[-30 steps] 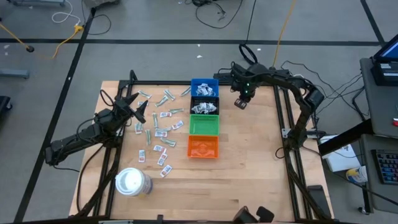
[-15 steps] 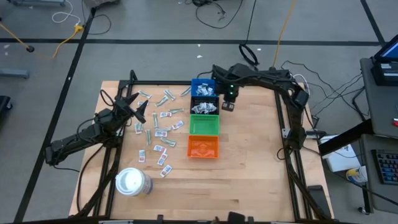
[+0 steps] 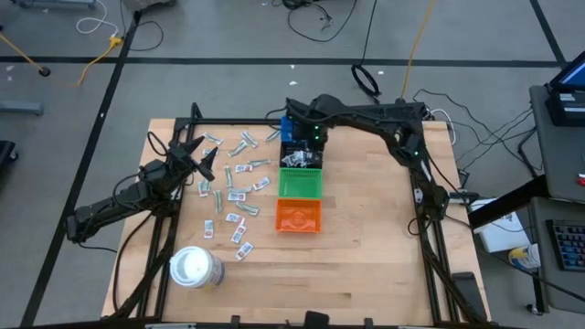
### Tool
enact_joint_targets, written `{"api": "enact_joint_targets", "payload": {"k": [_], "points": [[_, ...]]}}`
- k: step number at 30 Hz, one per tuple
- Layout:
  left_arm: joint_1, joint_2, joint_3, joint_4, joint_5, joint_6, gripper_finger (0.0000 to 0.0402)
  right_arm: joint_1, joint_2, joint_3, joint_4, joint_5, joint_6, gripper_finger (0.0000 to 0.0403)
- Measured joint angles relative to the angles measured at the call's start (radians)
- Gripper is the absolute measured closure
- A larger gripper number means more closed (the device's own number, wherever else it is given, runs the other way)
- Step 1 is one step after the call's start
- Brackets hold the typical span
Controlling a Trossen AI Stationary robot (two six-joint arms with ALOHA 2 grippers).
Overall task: Pick & Place First Aid Supplies
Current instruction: Put the black towelette pack into the black bin
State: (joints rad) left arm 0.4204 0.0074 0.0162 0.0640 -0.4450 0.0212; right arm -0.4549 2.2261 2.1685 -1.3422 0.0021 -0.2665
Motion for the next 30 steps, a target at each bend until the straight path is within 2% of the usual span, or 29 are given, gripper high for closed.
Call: {"api": "enact_joint_targets", "payload": {"k": [6, 14, 20, 24, 30], "points": [[0.000, 0.000, 0.000, 0.000, 0.000, 0.000, 0.0096, 0.020, 0.049, 0.001, 0.110, -0.003, -0.003, 0.0394], [0.000, 0.000, 0.000, 0.000, 0.000, 0.000, 0.0096, 0.038, 0.064, -0.029, 0.348, -0.003, -0.008, 0.0394], [0.000, 0.000, 0.000, 0.000, 0.000, 0.000, 0.0096, 0.053, 0.066, -0.040, 0.369, -0.002, -0.032, 0.0390], [0.000, 0.000, 0.000, 0.000, 0.000, 0.000, 0.0096, 0.056, 0.066, -0.040, 0.366, -0.003, 0.024, 0.0350], [0.000, 0.000, 0.000, 0.000, 0.000, 0.000, 0.0096, 0.056, 0.054, -0.041, 0.369, 0.000, 0.133, 0.0245]]}}
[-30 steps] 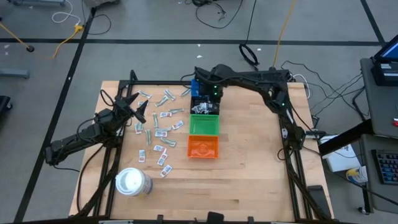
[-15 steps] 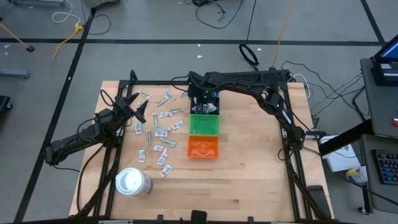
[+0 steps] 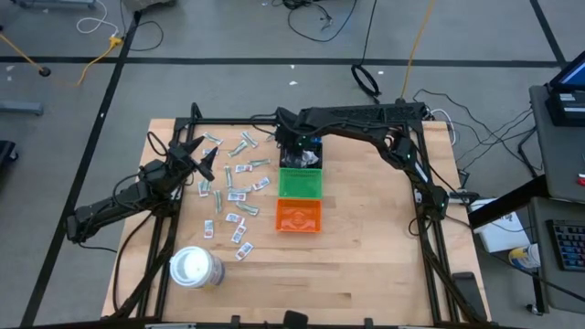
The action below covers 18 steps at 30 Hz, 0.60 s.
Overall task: Pick & Place First Aid Supplies
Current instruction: Put the black towelette pack into the black bin, then put the green bandage into the green bin
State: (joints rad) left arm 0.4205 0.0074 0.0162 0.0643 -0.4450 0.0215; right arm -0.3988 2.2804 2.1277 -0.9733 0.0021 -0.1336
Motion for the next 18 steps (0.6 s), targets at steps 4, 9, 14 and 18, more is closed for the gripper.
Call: {"api": "enact_joint_targets", "payload": {"k": [4, 9, 14, 18], "points": [[0.000, 0.000, 0.000, 0.000, 0.000, 0.000, 0.0096, -0.006, -0.066, -0.055, 0.082, -0.001, 0.028, 0.0183], [0.000, 0.000, 0.000, 0.000, 0.000, 0.000, 0.0096, -0.014, -0.261, -0.356, 0.429, 0.038, -0.021, 0.0131], [0.000, 0.000, 0.000, 0.000, 0.000, 0.000, 0.0096, -0.023, -0.509, -0.726, 0.774, 0.192, -0.087, 0.0090], [0.000, 0.000, 0.000, 0.000, 0.000, 0.000, 0.0096, -0.056, -0.714, -0.996, 0.992, 0.243, -0.131, 0.0052]]}}
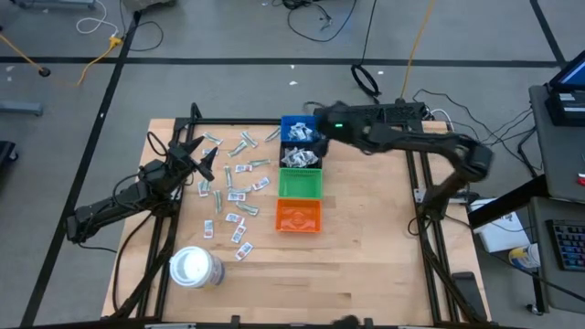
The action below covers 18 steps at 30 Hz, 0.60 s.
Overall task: Pick & Place First Aid Supplies
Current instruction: Put the green bandage into the green bin
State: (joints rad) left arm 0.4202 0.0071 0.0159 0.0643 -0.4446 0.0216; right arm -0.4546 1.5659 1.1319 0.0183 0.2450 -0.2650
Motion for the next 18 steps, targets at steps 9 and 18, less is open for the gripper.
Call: {"api": "enact_joint_targets", "payload": {"k": [9, 18], "points": [[0.000, 0.000, 0.000, 0.005, -0.001, 0.000, 0.0096, -0.053, -0.418, -0.539, 0.501, -0.061, -0.063, 0.0007], [0.000, 0.001, 0.000, 0.006, -0.001, 0.000, 0.0096, -0.095, -0.777, -0.869, 0.689, -0.060, -0.048, 0.0006]]}}
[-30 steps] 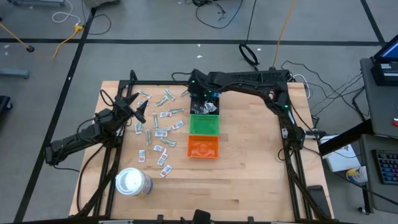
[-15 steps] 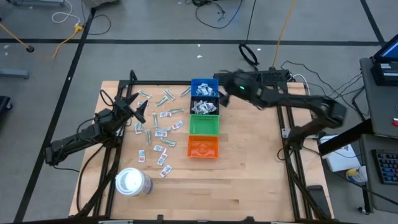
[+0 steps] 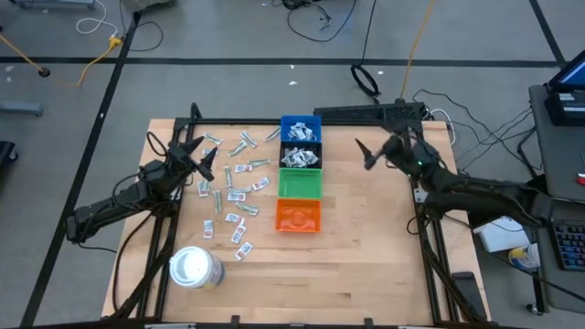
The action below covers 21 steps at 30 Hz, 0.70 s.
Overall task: Pick & Place First Aid Supplies
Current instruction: Put the green bandage into the green bin
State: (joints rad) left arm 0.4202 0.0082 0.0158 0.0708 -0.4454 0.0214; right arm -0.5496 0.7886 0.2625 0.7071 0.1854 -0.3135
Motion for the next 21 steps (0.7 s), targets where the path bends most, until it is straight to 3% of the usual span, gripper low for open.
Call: {"api": "enact_joint_targets", "payload": {"k": [15, 21], "points": [[0.000, 0.000, 0.000, 0.000, 0.000, 0.000, 0.0096, -0.023, -0.265, -0.198, -0.060, -0.004, 0.244, 0.0009], [0.000, 0.000, 0.000, 0.000, 0.000, 0.000, 0.0096, -0.023, -0.353, -0.232, -0.208, -0.004, 0.328, 0.0009]]}}
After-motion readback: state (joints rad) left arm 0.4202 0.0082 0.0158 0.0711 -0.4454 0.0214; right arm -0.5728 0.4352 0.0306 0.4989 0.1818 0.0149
